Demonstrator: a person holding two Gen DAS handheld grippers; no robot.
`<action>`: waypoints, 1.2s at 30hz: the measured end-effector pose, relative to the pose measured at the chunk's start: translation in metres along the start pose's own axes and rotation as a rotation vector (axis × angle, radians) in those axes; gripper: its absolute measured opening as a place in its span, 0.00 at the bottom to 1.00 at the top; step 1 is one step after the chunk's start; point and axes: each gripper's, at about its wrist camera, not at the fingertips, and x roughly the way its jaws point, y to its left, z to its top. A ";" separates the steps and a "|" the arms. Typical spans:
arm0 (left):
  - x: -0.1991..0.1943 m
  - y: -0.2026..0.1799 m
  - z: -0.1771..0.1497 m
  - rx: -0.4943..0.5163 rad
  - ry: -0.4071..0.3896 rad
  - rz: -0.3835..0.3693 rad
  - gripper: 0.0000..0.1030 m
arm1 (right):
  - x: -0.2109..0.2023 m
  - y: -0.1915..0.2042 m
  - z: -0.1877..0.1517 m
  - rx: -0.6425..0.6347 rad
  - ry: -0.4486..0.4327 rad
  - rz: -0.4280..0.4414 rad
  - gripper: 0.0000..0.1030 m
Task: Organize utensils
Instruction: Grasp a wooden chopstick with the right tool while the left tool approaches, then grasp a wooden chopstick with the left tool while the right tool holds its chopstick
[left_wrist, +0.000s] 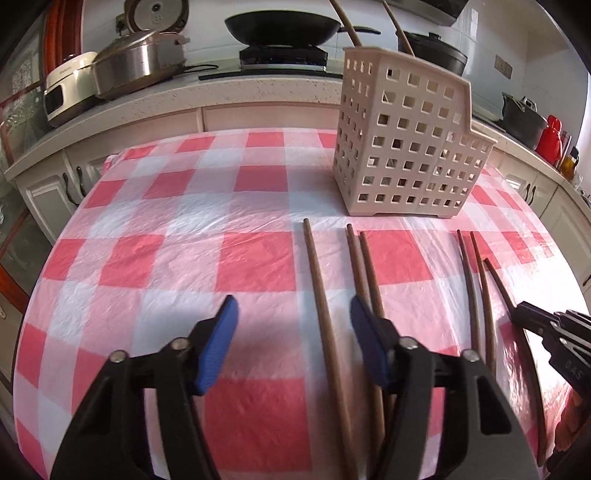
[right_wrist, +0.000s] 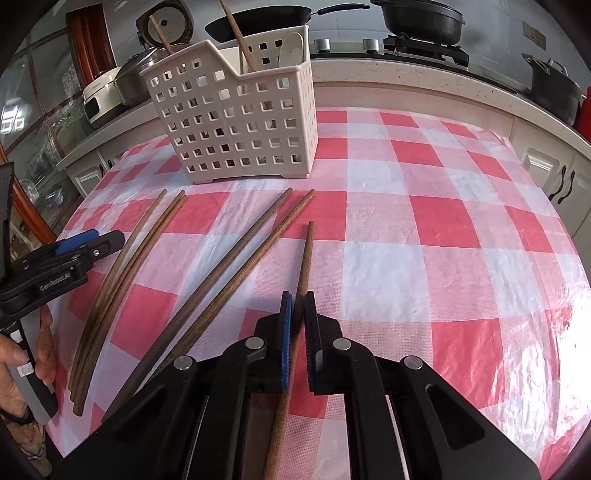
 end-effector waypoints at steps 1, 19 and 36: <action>0.005 -0.002 0.004 0.006 0.009 -0.001 0.47 | 0.000 -0.001 0.000 0.002 0.000 0.002 0.07; 0.032 -0.021 0.022 0.076 0.045 0.038 0.07 | 0.006 -0.004 0.010 -0.039 0.029 -0.065 0.08; -0.028 -0.003 0.019 0.014 -0.123 -0.035 0.05 | -0.035 0.004 0.022 -0.013 -0.157 -0.037 0.06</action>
